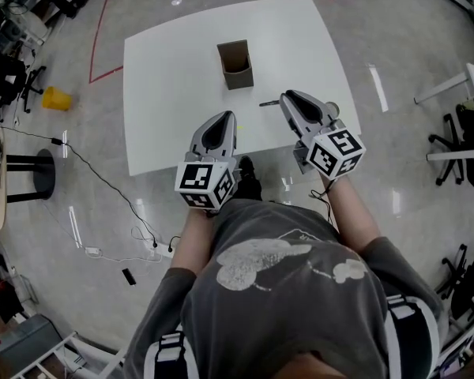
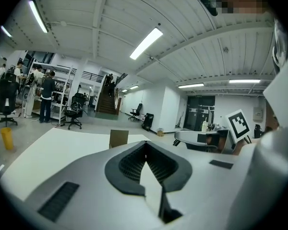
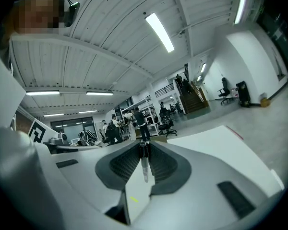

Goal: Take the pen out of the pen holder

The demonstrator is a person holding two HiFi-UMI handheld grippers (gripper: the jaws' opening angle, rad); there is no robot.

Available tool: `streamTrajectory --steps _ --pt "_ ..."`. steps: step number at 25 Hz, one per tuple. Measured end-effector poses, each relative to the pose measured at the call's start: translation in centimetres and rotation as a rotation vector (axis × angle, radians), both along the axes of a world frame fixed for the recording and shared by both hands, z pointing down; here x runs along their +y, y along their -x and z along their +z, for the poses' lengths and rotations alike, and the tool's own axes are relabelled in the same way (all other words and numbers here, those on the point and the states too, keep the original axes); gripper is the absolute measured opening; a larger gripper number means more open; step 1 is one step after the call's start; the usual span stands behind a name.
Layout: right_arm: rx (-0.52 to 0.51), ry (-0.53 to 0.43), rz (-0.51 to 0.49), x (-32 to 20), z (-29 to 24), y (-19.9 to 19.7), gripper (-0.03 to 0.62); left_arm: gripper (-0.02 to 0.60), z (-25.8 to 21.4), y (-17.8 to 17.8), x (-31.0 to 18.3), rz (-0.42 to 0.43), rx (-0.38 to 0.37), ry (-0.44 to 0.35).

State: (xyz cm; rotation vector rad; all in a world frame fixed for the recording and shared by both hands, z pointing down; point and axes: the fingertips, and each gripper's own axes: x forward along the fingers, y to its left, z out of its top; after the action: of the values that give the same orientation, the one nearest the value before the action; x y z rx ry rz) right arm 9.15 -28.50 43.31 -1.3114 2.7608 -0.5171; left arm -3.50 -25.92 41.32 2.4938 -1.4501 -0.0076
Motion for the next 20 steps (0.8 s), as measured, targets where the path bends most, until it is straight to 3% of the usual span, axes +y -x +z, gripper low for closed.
streamTrajectory --steps 6,20 --pt "-0.010 0.002 -0.002 5.5 0.1 -2.0 0.064 0.009 -0.5 -1.3 6.0 -0.012 -0.011 -0.007" --pt "-0.017 0.008 0.033 14.7 -0.2 -0.7 0.064 0.009 -2.5 -0.1 15.3 0.025 -0.020 -0.025"
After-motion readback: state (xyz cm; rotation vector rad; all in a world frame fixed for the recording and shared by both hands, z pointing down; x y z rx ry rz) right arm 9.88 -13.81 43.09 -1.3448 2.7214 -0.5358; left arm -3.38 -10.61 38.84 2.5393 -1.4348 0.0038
